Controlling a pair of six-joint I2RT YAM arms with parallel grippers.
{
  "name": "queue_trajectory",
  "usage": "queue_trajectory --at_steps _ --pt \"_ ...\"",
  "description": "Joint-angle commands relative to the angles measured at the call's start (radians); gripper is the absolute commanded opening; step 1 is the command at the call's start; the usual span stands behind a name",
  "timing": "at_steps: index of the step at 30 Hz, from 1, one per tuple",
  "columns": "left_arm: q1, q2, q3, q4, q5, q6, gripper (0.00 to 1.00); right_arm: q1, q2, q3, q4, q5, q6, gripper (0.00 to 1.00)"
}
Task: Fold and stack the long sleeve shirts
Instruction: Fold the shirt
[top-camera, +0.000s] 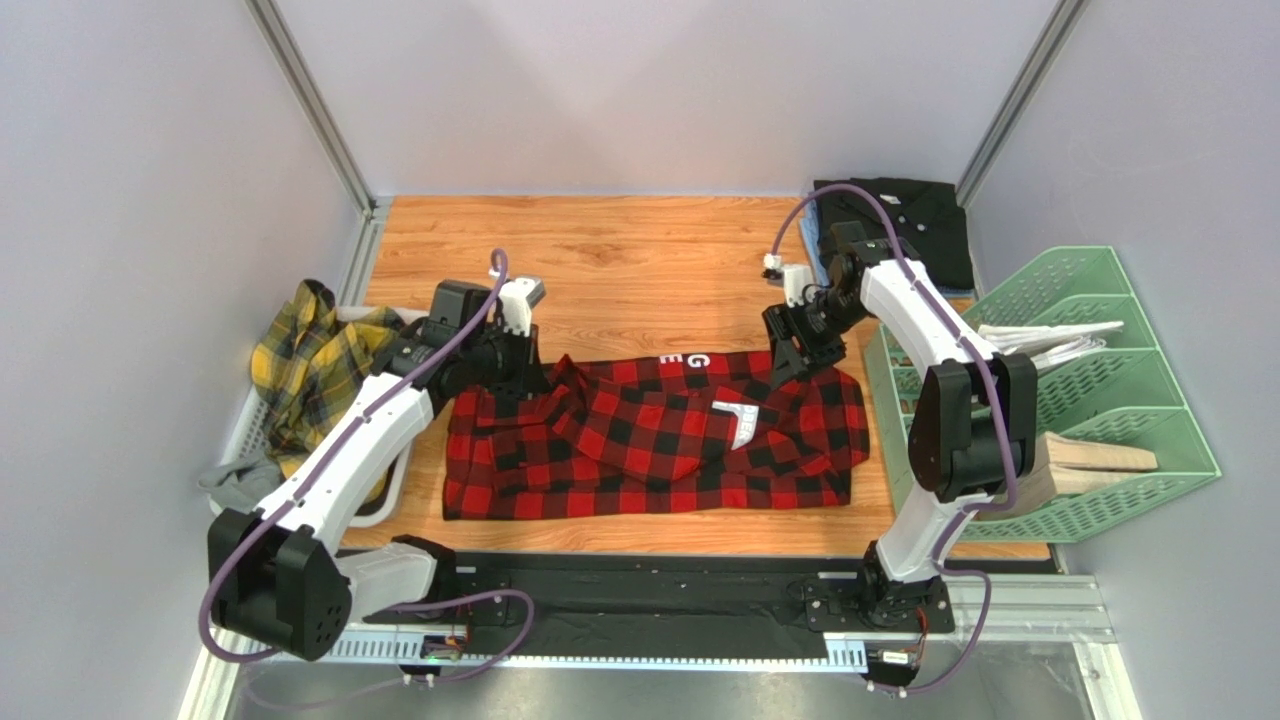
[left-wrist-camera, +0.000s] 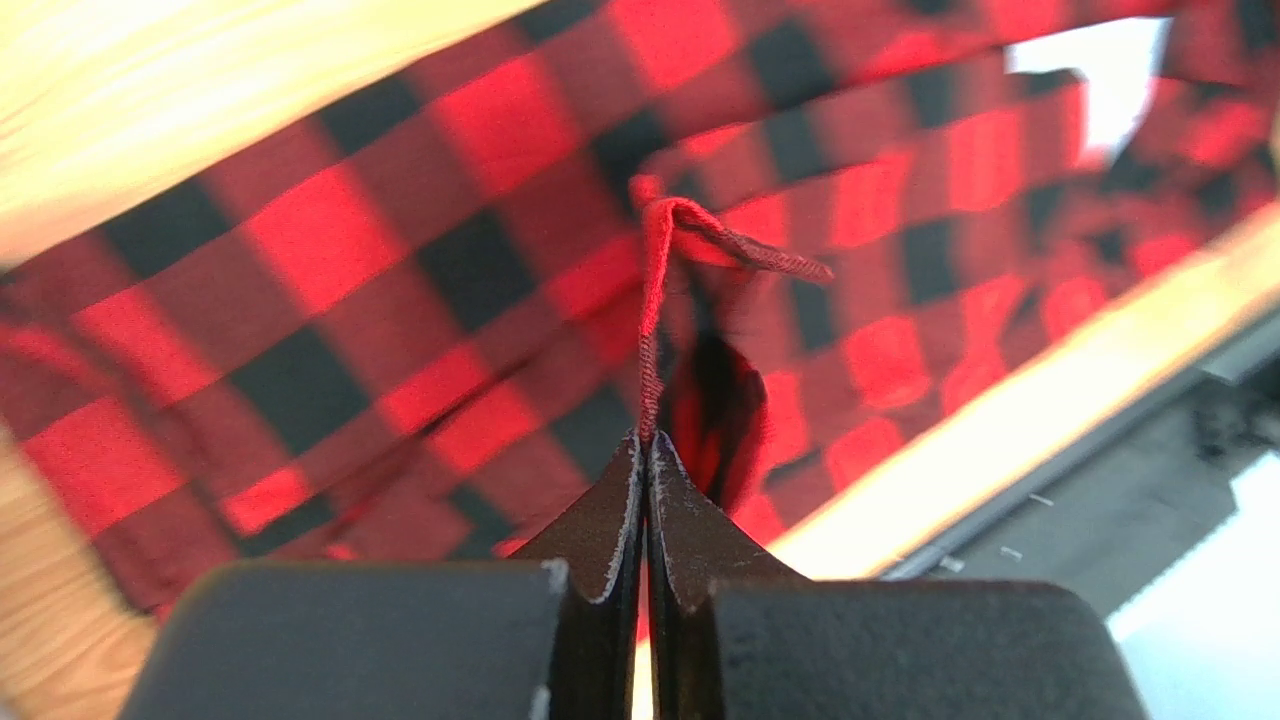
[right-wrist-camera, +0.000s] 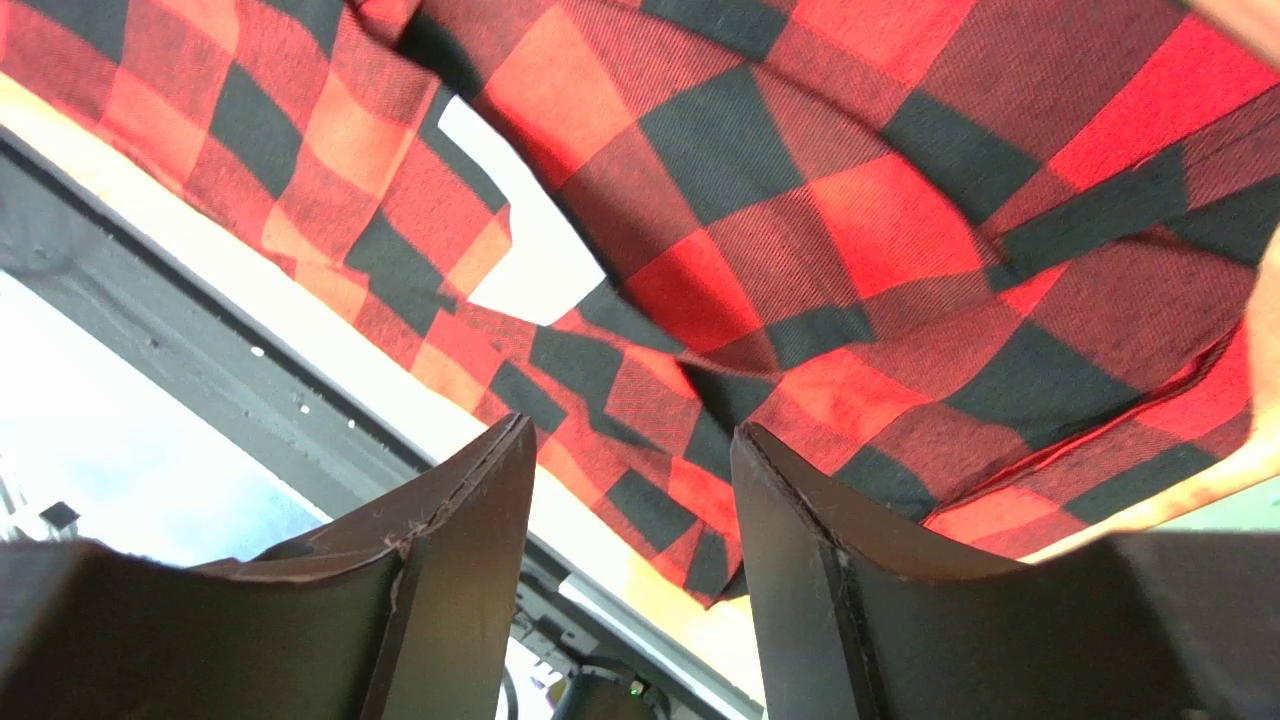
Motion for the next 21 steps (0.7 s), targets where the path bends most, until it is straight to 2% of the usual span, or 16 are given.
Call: queue_trajectory --at_steps 1,6,12,21 --pt "0.058 0.017 -0.048 0.082 -0.032 0.081 0.0 0.006 -0.084 -0.006 -0.042 -0.024 -0.001 0.56" --pt "0.098 0.022 -0.114 0.137 -0.043 0.133 0.0 0.021 -0.121 -0.077 -0.042 -0.035 0.014 0.55" --pt "0.121 0.054 -0.148 0.12 -0.168 0.165 0.0 0.052 -0.15 -0.127 -0.032 0.002 0.039 0.52" --pt "0.15 0.068 -0.113 0.079 -0.238 0.205 0.0 0.07 -0.166 -0.166 -0.013 0.039 0.064 0.51"
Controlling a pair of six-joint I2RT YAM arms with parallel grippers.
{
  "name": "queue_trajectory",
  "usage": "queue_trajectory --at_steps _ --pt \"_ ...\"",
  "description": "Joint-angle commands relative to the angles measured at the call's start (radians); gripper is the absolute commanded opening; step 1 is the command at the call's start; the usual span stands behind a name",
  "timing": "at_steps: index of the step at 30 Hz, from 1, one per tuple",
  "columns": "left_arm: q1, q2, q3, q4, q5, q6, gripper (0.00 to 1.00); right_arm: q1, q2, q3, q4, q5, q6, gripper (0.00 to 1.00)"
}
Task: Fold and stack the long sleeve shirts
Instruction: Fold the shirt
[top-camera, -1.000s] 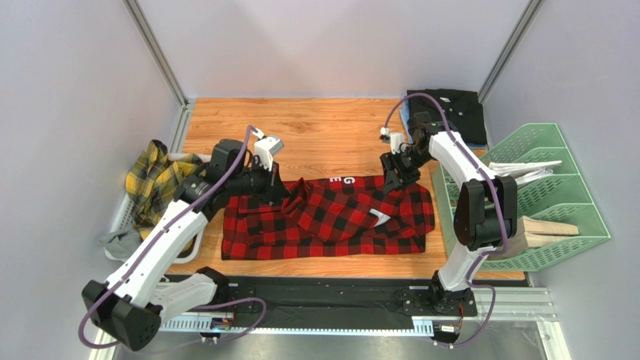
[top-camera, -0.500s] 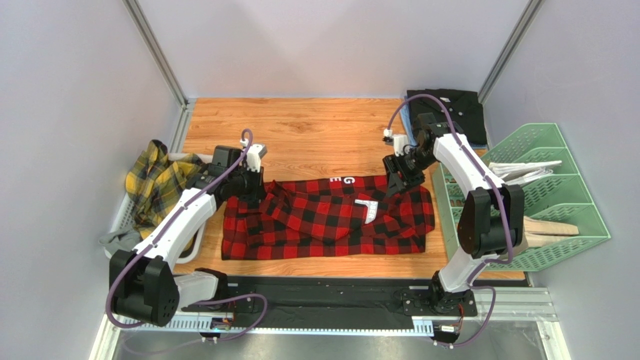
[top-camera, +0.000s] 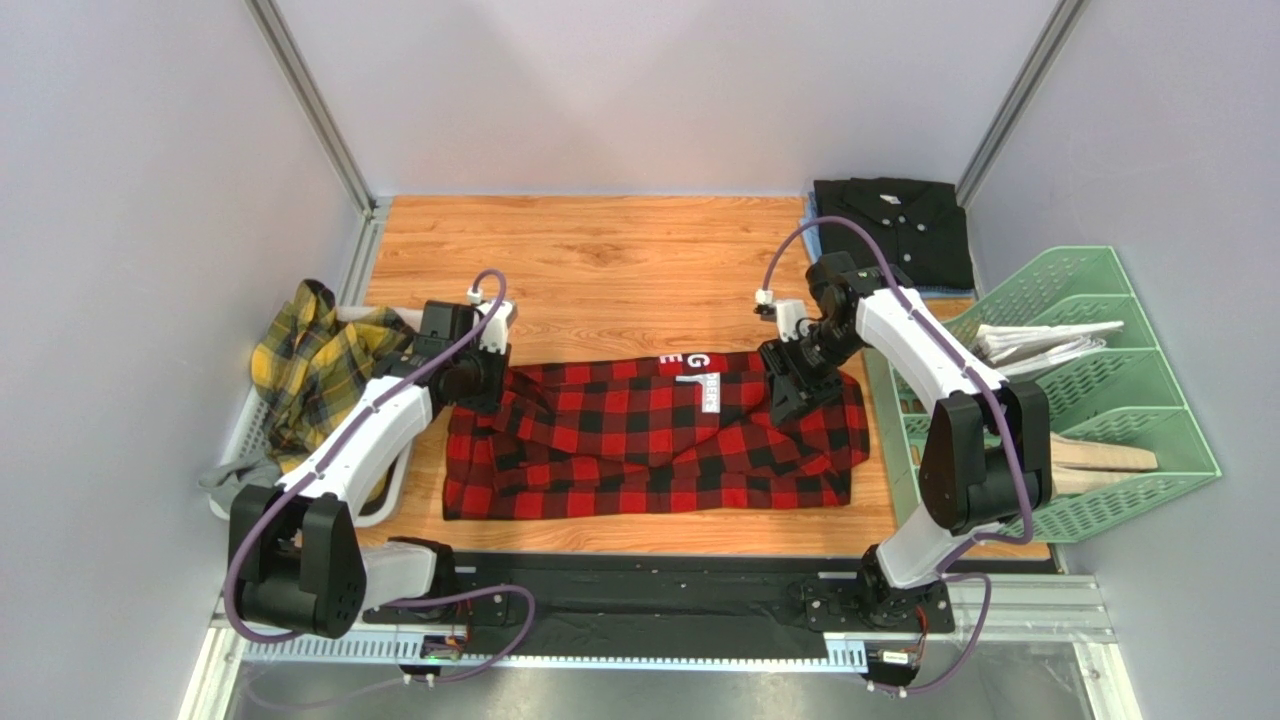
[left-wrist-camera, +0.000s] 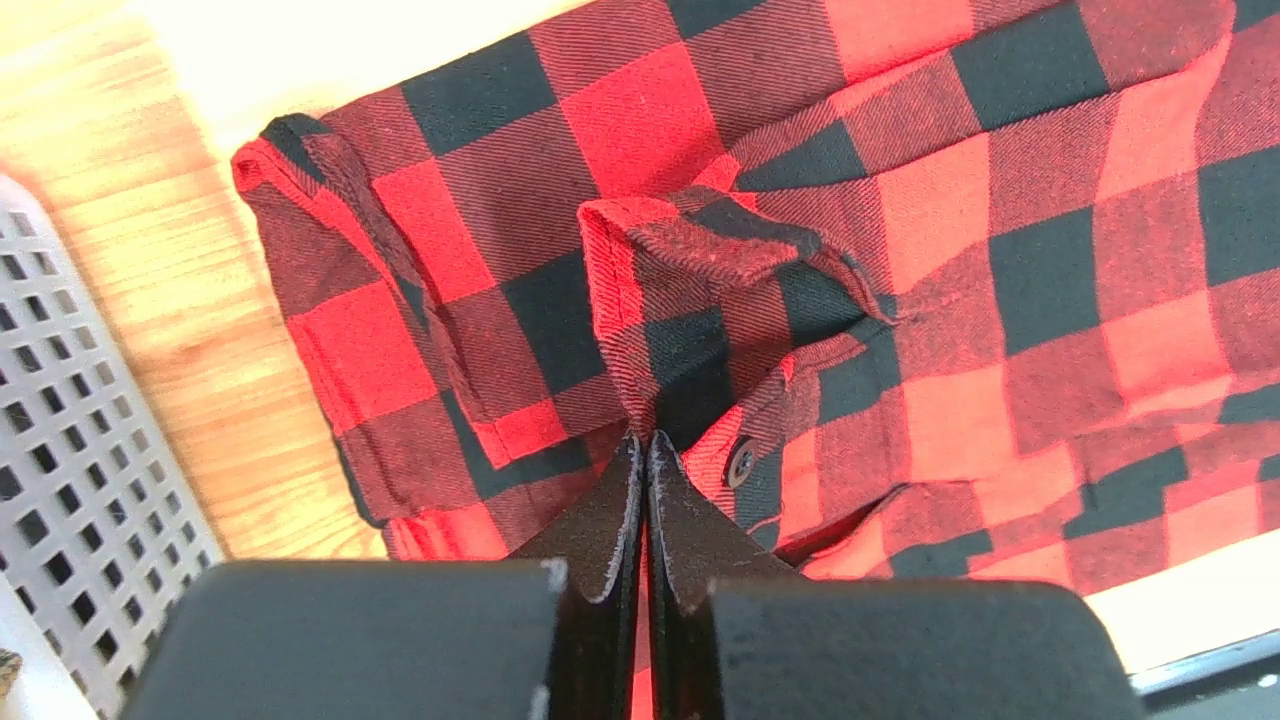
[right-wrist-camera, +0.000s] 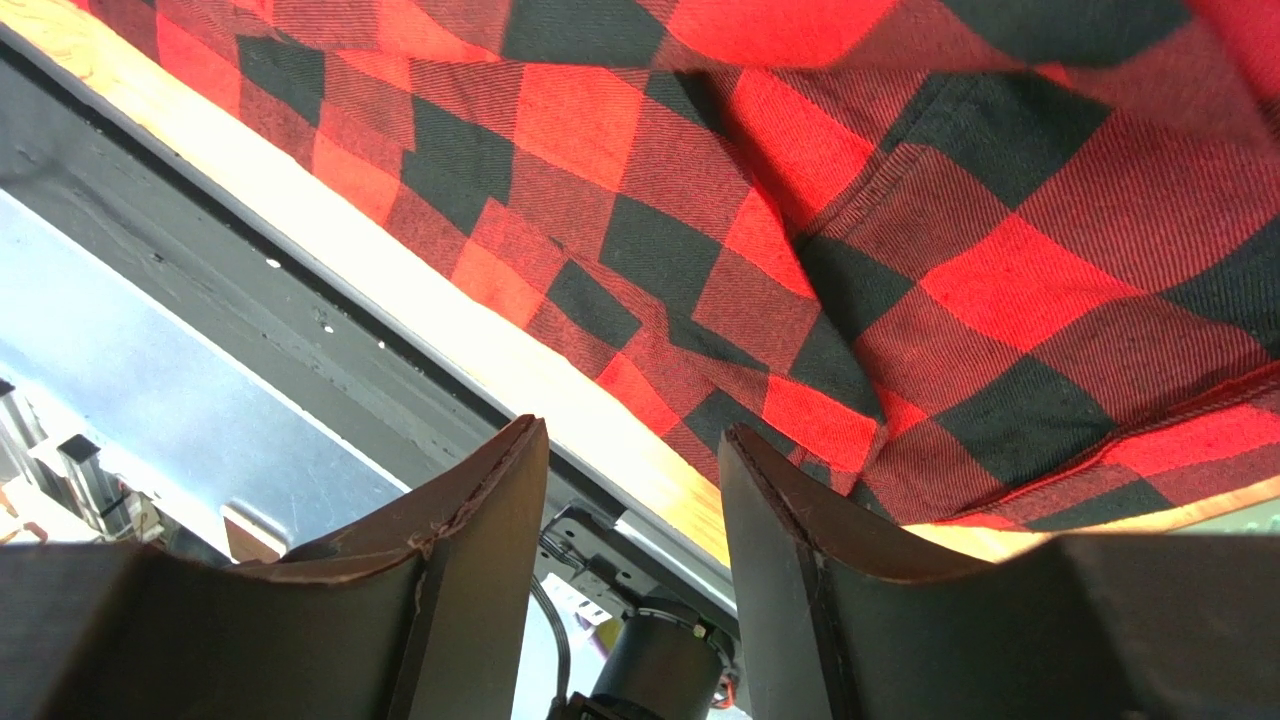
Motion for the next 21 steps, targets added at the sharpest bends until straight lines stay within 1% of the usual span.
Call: queue_trajectory --at_steps 1,4,6,7,9,11,14,17,18,19,21 --pt "0.003 0.012 0.048 -0.025 -0.017 0.076 0.0 0.002 -0.034 0.007 0.02 0.02 0.019 0.51" --pt "0.005 0.047 0.083 -0.065 0.006 0.099 0.0 0.005 -0.028 0.022 0.018 0.022 0.021 0.51" --pt "0.005 0.058 0.097 -0.079 0.024 0.116 0.03 0.005 -0.025 0.031 0.017 0.025 0.021 0.51" --pt "0.003 0.057 0.097 -0.081 0.04 0.124 0.03 0.005 -0.025 0.035 0.017 0.026 0.021 0.51" --pt "0.0 0.05 0.095 -0.082 0.063 0.139 0.0 0.005 -0.025 0.048 0.023 0.029 0.022 0.5" --pt "-0.009 0.05 0.094 -0.084 0.084 0.161 0.0 0.005 -0.02 0.067 0.038 0.028 0.038 0.5" --pt "-0.06 0.034 0.083 -0.085 0.101 0.184 0.0 0.005 0.015 0.134 0.06 0.032 0.058 0.5" --pt "-0.142 0.005 0.068 -0.066 0.1 0.204 0.0 0.005 0.077 0.211 0.104 0.043 0.081 0.51" --pt "-0.156 0.0 0.066 -0.062 0.089 0.211 0.0 0.005 0.096 0.253 0.109 0.061 0.085 0.51" --pt "-0.166 -0.006 0.066 -0.061 0.086 0.213 0.0 0.005 0.147 0.274 0.112 0.071 0.088 0.5" --pt "-0.172 -0.014 0.069 -0.062 0.086 0.211 0.0 0.005 0.196 0.307 0.117 0.077 0.088 0.5"
